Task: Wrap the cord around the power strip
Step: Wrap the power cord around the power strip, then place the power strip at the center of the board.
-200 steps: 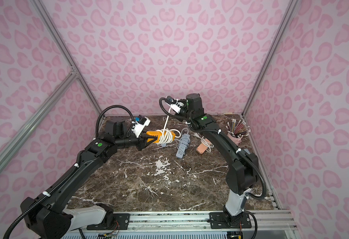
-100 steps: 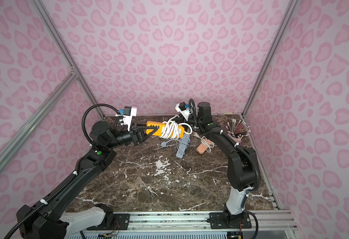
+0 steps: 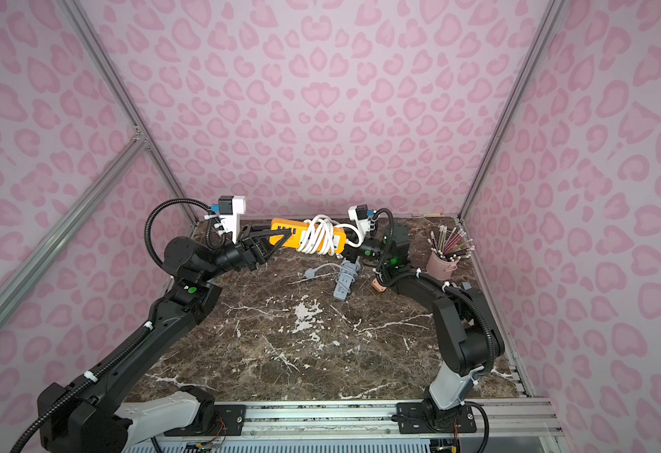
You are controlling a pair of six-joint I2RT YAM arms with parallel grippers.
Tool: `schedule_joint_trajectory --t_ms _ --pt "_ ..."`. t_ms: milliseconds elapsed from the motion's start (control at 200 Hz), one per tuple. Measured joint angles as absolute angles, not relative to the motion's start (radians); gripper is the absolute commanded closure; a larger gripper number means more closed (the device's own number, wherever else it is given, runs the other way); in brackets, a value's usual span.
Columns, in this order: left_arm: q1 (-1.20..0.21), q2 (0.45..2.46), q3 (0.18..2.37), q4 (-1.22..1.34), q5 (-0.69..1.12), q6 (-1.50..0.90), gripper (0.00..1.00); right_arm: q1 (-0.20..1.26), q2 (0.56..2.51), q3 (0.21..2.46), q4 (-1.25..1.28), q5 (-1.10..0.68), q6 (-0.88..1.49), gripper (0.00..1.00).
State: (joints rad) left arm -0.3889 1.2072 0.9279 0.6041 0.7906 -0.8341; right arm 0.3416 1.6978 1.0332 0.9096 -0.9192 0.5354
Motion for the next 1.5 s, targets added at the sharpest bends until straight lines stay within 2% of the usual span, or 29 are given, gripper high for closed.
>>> schedule_joint_trajectory --t_ms 125,255,420,545,775,905,1175,1315,1500 --pt "-0.389 1.210 0.851 0.734 0.707 -0.896 0.97 0.427 1.698 0.970 1.032 -0.828 0.723 0.88" --pt "-0.390 1.185 0.793 0.756 0.593 -0.885 0.97 0.507 1.729 0.927 1.208 -0.698 0.950 0.88" --pt "-0.409 1.096 0.723 0.641 0.364 -0.699 0.97 0.574 1.782 0.915 1.361 -0.550 1.208 0.89" --pt "-0.430 1.060 0.642 0.548 0.167 -0.546 0.97 0.627 1.805 0.933 1.377 -0.515 1.325 0.90" --pt "-0.478 1.038 0.563 0.508 -0.061 -0.346 0.97 0.651 1.815 0.981 1.214 -0.492 1.430 0.94" --pt "-0.548 1.062 0.547 0.502 -0.213 -0.247 0.97 0.626 1.832 1.068 1.010 -0.540 1.441 0.95" --pt "-0.692 1.217 0.485 0.420 -0.575 -0.217 0.97 0.628 2.061 1.292 0.695 -0.571 1.443 0.97" --pt "-0.701 1.309 0.476 0.389 -0.664 -0.241 0.97 0.655 2.166 1.420 0.514 -0.559 1.418 0.96" --pt "-0.703 1.401 0.491 0.340 -0.670 -0.294 0.97 0.664 2.231 1.494 0.333 -0.538 1.360 0.92"
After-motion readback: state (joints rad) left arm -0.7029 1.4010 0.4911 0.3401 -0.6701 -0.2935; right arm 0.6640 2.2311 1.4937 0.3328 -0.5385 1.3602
